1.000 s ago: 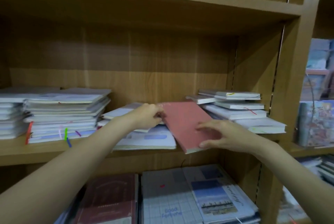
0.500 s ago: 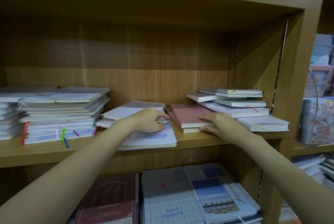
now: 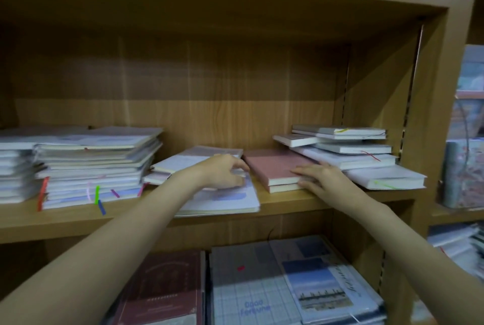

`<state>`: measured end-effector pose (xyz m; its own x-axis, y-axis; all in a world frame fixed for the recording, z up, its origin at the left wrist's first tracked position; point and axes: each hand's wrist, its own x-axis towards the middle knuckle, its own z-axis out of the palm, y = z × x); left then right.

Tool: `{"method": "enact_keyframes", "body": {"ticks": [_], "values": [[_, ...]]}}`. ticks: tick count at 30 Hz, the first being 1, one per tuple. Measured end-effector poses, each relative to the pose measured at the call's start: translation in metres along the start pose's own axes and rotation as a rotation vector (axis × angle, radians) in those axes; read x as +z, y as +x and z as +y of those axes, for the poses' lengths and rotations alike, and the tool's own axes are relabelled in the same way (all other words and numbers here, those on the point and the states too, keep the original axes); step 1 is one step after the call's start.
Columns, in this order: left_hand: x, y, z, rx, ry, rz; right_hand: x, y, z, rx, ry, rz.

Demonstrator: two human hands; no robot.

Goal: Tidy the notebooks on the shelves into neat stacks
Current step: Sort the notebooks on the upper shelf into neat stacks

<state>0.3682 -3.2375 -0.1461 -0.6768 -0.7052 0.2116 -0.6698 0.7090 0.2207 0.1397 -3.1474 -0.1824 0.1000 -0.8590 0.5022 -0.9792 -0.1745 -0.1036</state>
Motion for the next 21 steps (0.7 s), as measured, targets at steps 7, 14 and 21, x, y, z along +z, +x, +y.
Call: {"method": "enact_keyframes", "body": {"ticks": [7,14,21], "values": [[0.006,0.017,0.035,0.104,-0.031,-0.068,-0.021,-0.02,0.011,0.028,-0.024,0.172],[0.007,0.036,0.041,0.161,0.235,-0.097,-0.064,-0.007,0.042,0.101,-0.046,0.314],[-0.015,0.055,0.032,0.075,-0.063,-0.176,-0.05,0.064,0.041,-0.02,-0.481,0.096]]}}
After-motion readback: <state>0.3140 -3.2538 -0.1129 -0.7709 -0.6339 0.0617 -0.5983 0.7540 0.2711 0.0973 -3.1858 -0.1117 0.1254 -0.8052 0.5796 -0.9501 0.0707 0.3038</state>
